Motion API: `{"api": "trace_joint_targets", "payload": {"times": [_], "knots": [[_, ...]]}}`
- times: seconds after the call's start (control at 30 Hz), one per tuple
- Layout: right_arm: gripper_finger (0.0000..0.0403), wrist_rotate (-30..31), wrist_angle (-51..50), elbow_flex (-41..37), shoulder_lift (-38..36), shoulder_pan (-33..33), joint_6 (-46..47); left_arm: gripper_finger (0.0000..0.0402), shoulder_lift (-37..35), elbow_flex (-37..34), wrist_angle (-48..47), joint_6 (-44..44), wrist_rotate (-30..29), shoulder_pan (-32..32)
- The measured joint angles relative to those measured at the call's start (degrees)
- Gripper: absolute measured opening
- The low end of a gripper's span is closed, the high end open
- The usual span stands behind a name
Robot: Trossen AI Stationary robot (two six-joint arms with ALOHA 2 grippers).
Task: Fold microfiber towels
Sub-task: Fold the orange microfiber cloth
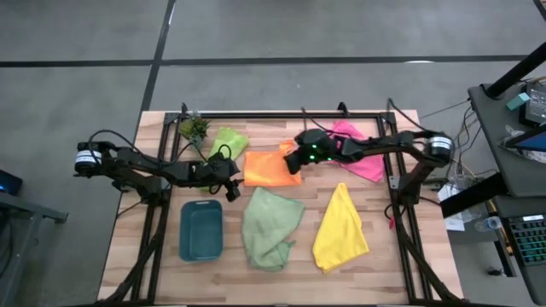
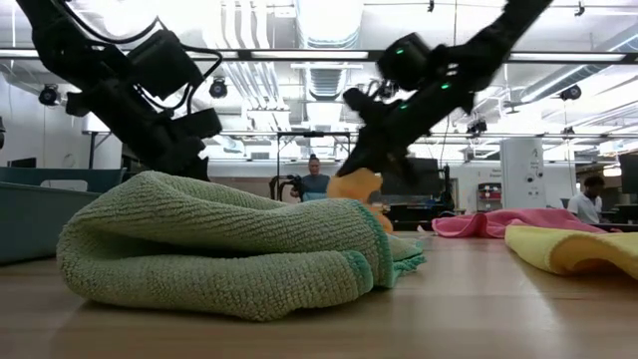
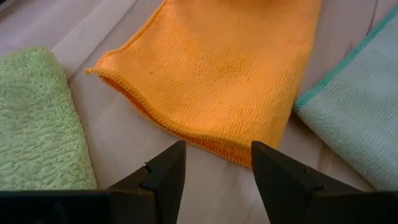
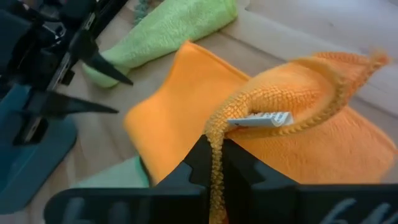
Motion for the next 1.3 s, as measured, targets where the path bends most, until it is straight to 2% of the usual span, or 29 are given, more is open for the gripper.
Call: {"api": "trace_joint_targets", "payload": {"times": [0.2,0.37,0.47,0.87,1.3], "knots": [[0.0012,-0.47,-0.93,8.59,7.93,0.24,-1.8,0.0166,0.0,-0.05,0.01,-0.1,-0.01,0.0],[0.0013,-5.71,-1.75,14.22,12.59,0.68,-3.01,0.0166,0.0,-0.09,0.0,-0.57,-0.01,0.0],[0.0013,-6.35,-1.77,16.72,14.67,1.16,-3.52,0.0166,0.0,-0.09,-0.01,-1.63,0.01,0.0],[0.0015,-5.87,-1.81,18.35,17.0,1.75,-3.68,0.0166,0.0,-0.14,0.19,-1.63,-0.03,0.0],[0.0116,-5.82,-0.02,18.79,17.04,2.24,-4.19,0.0166,0.0,-0.13,0.95,-1.71,-0.08,-0.02]]}}
